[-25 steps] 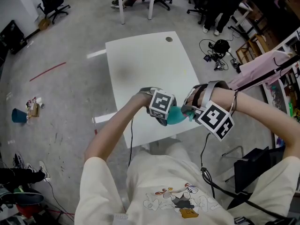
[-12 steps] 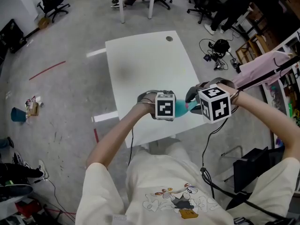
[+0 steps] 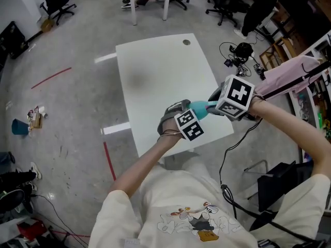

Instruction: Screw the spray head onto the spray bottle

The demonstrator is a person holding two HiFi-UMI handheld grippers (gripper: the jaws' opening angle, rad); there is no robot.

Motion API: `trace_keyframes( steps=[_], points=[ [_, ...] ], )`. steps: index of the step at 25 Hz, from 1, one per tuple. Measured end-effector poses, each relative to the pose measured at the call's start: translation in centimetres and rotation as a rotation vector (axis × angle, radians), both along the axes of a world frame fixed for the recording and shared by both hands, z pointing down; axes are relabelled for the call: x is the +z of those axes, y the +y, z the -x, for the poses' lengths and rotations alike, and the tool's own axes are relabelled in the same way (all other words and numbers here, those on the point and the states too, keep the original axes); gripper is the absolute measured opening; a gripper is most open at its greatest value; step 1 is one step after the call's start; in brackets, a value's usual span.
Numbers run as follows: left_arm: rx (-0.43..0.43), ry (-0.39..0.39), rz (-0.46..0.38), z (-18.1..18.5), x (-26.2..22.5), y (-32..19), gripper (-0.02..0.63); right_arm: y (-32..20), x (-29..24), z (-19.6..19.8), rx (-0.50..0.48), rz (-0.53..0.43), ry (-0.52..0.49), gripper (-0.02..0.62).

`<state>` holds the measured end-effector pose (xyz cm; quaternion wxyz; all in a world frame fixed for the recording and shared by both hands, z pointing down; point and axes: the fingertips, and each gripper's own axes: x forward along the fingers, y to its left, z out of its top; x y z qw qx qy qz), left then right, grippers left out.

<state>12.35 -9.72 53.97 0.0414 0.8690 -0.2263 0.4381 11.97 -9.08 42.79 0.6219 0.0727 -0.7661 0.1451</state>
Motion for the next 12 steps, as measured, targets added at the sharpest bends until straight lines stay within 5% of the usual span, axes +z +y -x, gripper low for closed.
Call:
trace_keyframes(
  steps=[5, 8, 12],
  points=[
    [-0.119, 0.009, -0.025, 0.0, 0.4, -0.5, 0.402, -0.7, 0.3, -0.2, 0.202, 0.058, -0.046, 0.129],
    [-0.097, 0.012, 0.004, 0.0, 0.8, -0.2, 0.402, -0.2, 0.4, 0.0, 0.173, 0.073, -0.044, 0.133],
    [-0.044, 0.002, 0.031, 0.3, 1.3, -0.7, 0.402, 0.3, 0.5, -0.2, 0.1, 0.052, -0.025, 0.23]
  ],
)
